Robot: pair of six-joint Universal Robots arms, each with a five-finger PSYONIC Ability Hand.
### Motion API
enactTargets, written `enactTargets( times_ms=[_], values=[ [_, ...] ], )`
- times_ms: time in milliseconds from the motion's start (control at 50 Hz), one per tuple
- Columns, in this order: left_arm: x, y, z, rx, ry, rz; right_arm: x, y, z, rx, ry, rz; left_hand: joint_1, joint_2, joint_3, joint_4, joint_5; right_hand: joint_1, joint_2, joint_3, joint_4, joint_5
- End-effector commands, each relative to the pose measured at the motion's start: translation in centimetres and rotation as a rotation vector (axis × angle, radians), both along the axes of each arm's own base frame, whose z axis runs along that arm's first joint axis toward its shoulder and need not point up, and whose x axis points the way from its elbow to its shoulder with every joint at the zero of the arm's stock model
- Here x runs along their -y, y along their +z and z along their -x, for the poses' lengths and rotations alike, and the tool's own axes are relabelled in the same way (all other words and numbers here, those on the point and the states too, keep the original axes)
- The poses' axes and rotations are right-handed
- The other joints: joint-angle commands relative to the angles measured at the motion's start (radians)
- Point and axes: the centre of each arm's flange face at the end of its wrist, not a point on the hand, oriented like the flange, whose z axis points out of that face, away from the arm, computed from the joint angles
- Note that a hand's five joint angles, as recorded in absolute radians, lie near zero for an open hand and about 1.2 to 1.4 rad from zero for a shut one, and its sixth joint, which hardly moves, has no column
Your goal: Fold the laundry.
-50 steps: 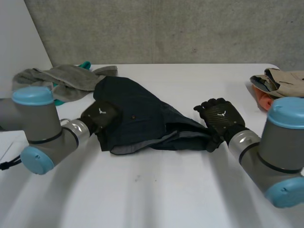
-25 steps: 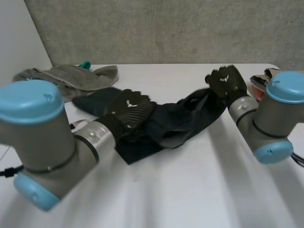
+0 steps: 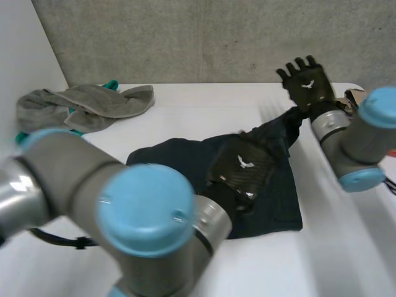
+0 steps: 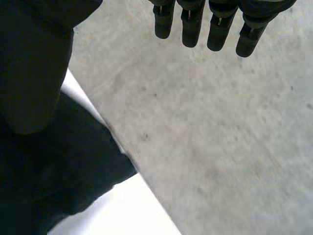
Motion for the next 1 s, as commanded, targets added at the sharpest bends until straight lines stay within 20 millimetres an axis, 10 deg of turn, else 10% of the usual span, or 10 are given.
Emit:
enactTargets(
  times_ms=[20, 260, 400, 860, 1000],
  values=[
    [1.1, 3.7, -5.6, -0.039, 0.106, 0.031, -4.3, 3.1, 3.7, -0.062, -0.065, -0.248, -0.012, -0.005, -0.006, 0.005, 0.015, -0.047, -0.034, -0.035, -0.036, -0.050],
    [5.5, -2.8, -15.2, 0.167, 0.385, -0.128, -15.1, 1.3, 6.2, -0.146, -0.050, -0.649, 0.146, 0.153, 0.152, 0.163, 0.173, 0.069, 0.082, 0.080, 0.079, 0.066],
    [7.6, -6.3, -17.7, 0.292, 0.342, -0.192, -18.7, -0.8, 5.9, -0.125, 0.079, -0.721, 0.296, 0.303, 0.302, 0.313, 0.323, 0.222, 0.235, 0.233, 0.232, 0.219],
    [10.7, -9.8, -17.3, 0.297, 0.296, -0.213, -17.8, -7.1, 3.8, -0.113, 0.155, -0.612, 0.525, 0.532, 0.531, 0.542, 0.552, 0.418, 0.432, 0.430, 0.429, 0.415],
    [11.3, -9.4, -16.9, 0.271, 0.306, -0.153, -16.7, -7.1, 3.5, -0.094, 0.152, -0.528, 1.027, 1.034, 1.033, 1.044, 1.054, 1.175, 1.188, 1.186, 1.186, 1.172]
  ],
)
